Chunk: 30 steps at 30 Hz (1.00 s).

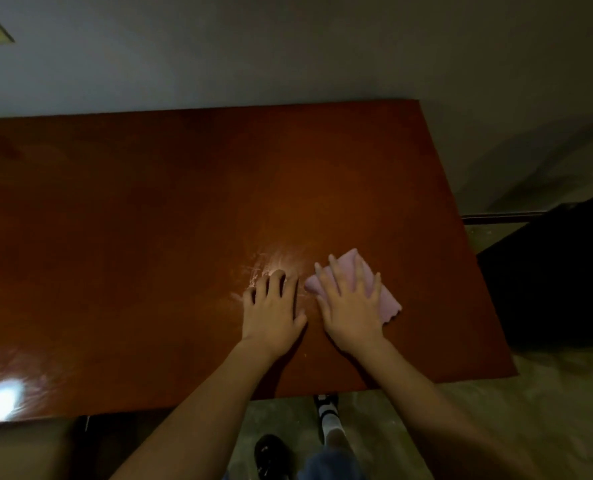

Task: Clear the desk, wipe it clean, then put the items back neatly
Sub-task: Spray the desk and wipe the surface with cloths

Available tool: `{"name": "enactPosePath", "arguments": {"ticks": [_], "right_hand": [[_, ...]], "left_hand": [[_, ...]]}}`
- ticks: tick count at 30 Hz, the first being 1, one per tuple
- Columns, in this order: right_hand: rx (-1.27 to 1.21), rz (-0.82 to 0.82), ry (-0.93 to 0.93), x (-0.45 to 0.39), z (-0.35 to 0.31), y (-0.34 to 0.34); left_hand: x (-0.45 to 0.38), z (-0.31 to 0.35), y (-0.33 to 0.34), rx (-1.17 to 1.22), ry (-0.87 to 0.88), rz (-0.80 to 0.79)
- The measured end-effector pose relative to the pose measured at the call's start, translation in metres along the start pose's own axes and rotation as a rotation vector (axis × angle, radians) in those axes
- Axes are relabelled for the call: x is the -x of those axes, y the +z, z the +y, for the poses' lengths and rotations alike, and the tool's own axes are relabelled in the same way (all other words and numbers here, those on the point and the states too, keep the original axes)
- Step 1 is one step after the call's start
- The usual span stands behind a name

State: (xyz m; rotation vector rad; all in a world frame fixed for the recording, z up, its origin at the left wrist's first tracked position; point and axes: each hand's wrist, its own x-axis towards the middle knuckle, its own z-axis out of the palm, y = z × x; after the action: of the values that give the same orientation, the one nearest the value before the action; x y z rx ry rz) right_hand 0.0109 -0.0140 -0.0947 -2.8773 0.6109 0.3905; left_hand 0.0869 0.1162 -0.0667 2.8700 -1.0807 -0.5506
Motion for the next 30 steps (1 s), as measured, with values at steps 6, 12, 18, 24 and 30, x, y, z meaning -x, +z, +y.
{"name": "enactPosePath", "arguments": {"ticks": [6,12,18,24,30], "right_hand": [[0.0,-0.062,0.058,0.023,0.059,0.001],[-0.084,0.039,0.294,-0.056,0.081,-0.035],[-0.069,-0.001,0.129,-0.116,0.039,-0.046],[0.066,-0.062,-0.201,-0.092,0.047,-0.033],[0.111,-0.102,-0.084,-0.111,0.113,-0.049]], "left_hand": [[-0.013,0.009,-0.007,0.007,-0.006,-0.011],[-0.029,0.004,-0.015,0.049,-0.039,-0.018],[-0.078,0.002,-0.036,0.11,-0.204,-0.026],[-0.113,0.008,-0.045,0.08,-0.234,-0.063],[-0.132,0.013,-0.054,0.103,-0.21,-0.057]]}}
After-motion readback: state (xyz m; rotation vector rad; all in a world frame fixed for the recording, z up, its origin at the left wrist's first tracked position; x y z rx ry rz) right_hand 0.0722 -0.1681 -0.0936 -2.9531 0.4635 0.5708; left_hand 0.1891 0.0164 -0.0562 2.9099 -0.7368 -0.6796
